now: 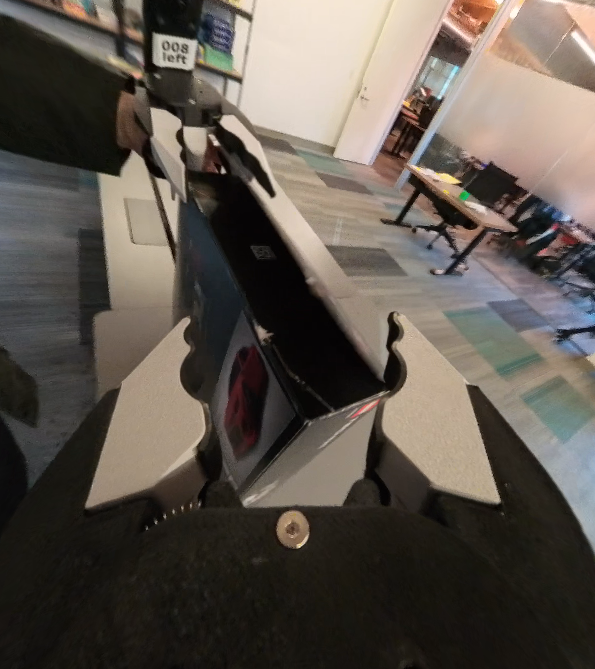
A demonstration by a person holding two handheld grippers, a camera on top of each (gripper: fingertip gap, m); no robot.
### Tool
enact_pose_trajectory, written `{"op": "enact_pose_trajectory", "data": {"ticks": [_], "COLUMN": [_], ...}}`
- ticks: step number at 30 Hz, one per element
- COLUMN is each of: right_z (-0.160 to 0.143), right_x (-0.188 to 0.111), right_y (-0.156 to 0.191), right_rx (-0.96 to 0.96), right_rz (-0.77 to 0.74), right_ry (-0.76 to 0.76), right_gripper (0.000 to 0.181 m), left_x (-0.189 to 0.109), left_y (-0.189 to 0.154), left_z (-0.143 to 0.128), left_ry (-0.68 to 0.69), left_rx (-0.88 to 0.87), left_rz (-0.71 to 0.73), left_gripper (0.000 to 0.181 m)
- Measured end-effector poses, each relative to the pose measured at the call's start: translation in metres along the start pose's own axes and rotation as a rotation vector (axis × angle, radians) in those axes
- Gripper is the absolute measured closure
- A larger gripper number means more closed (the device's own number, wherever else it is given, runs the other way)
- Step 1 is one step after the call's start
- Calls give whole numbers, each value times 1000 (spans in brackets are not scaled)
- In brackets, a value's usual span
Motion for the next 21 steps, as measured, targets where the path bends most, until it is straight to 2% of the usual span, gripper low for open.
{"op": "enact_pose_trajectory", "data": {"ticks": [3,6,9,11,13,17,21], "right_z": [8,18,10,5,-3,-8,-14], "right_x": [5,14,29,34,40,55,65], "right_y": [3,20,34,33,27,6,-8], "right_rx": [-127,-273,-442,-522,-524,-502,-454], "right_rz": [-84,-26,50,9,-8,67,83], "right_ry": [105,144,278,254,241,221,181], "right_gripper": [78,102,146,143,142,140,137], "left_x": [1,0,-1,-3,-7,-9,6], "left_y": [-3,-6,-9,-7,-9,-20,-38], "left_z": [-3,-4,-4,-7,-9,-12,-9], "left_ry": [-44,-67,-94,-122,-156,-216,-231], "left_rx": [2,13,13,-20,-90,-114,-126], "left_rz": [-33,-31,-32,-8,-24,-3,36], "left_gripper": [104,105,105,105,107,109,106]}}
Point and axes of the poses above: each gripper's, where its closed fingertips meet, x out along the fingers, z out of its top, y = z × x across the jaws, the point moved 7 cm from there along -x, back along the fingers, and after that the axes turned 5 degrees about -x, right-handed, at the moved point
